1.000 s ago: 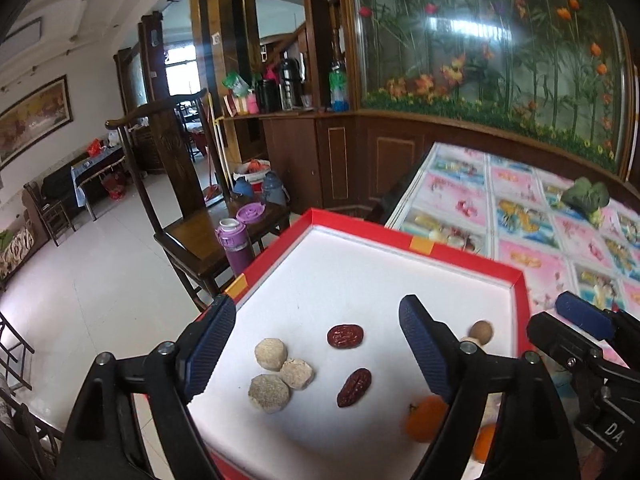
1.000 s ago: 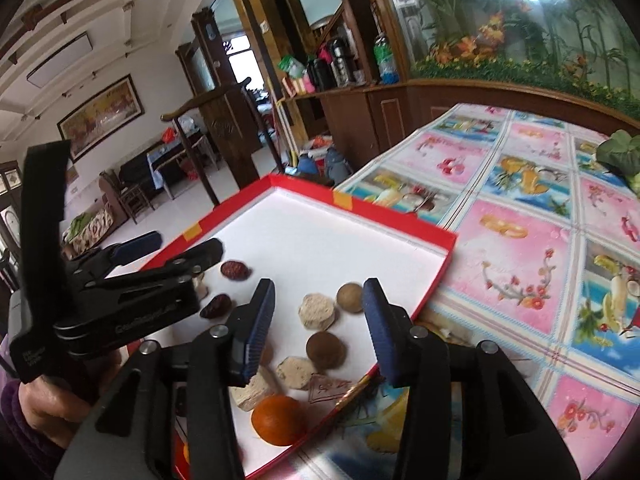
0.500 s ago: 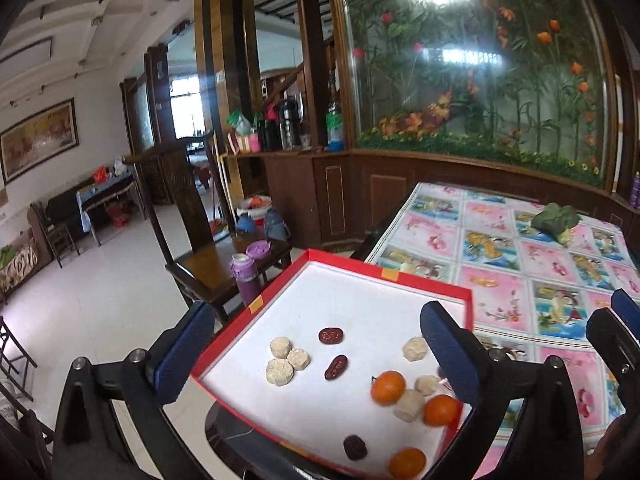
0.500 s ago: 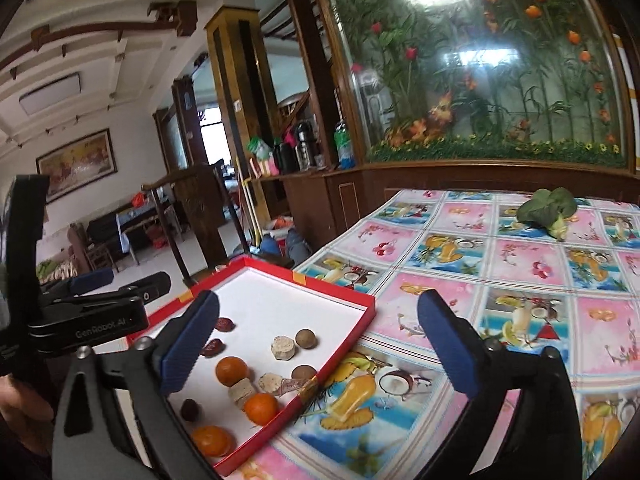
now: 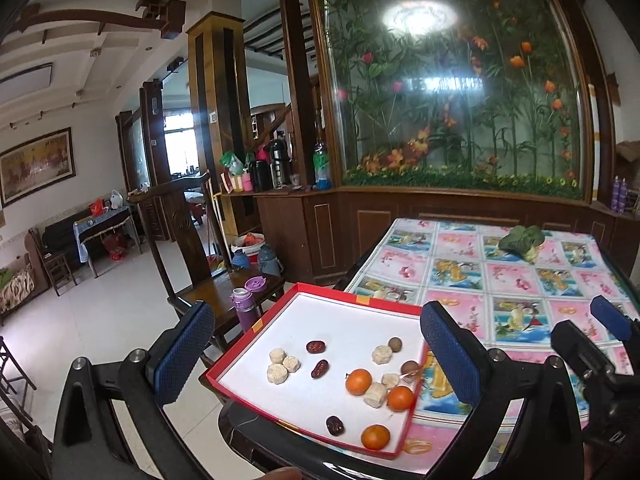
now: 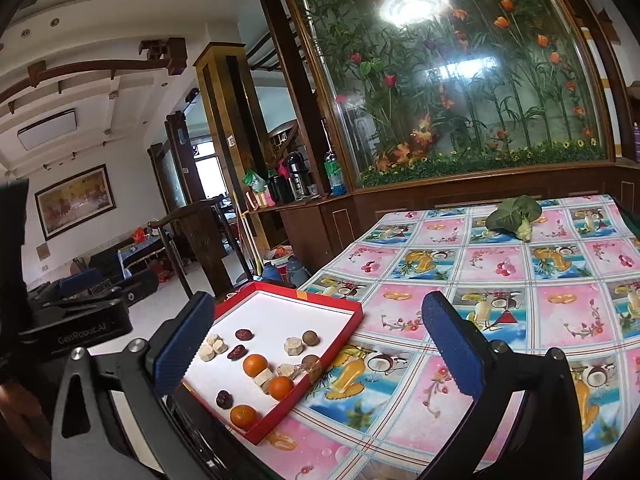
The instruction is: Organize fruits
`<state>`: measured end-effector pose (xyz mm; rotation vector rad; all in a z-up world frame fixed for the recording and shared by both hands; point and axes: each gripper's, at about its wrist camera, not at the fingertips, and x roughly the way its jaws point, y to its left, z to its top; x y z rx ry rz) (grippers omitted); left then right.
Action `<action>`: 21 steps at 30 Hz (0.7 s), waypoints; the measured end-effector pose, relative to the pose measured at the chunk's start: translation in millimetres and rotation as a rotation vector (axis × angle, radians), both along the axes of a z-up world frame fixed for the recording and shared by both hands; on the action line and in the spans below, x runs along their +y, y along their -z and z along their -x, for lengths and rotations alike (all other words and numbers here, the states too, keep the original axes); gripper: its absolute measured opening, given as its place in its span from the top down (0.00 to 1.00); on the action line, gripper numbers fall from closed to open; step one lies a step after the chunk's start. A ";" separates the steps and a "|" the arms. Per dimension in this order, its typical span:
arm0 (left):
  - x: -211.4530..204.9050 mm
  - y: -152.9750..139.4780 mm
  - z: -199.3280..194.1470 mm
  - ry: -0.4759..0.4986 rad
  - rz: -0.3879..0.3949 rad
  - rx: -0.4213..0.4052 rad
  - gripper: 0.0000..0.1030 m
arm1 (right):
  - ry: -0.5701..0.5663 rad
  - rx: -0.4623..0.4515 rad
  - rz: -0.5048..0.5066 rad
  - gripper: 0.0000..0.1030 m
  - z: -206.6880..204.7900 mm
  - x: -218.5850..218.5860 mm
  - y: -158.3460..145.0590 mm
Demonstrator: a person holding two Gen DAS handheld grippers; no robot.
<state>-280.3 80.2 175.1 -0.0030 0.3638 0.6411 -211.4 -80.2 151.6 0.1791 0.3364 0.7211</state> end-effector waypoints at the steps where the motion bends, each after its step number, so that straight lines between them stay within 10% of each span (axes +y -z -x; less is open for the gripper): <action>1: -0.7 -1.1 1.9 0.002 0.002 -0.003 0.00 | 0.005 -0.014 0.004 0.00 4.1 -1.0 -1.3; 21: -24.2 17.3 29.9 0.153 0.021 0.049 0.00 | 0.094 -0.083 0.049 0.00 69.3 -17.9 -14.8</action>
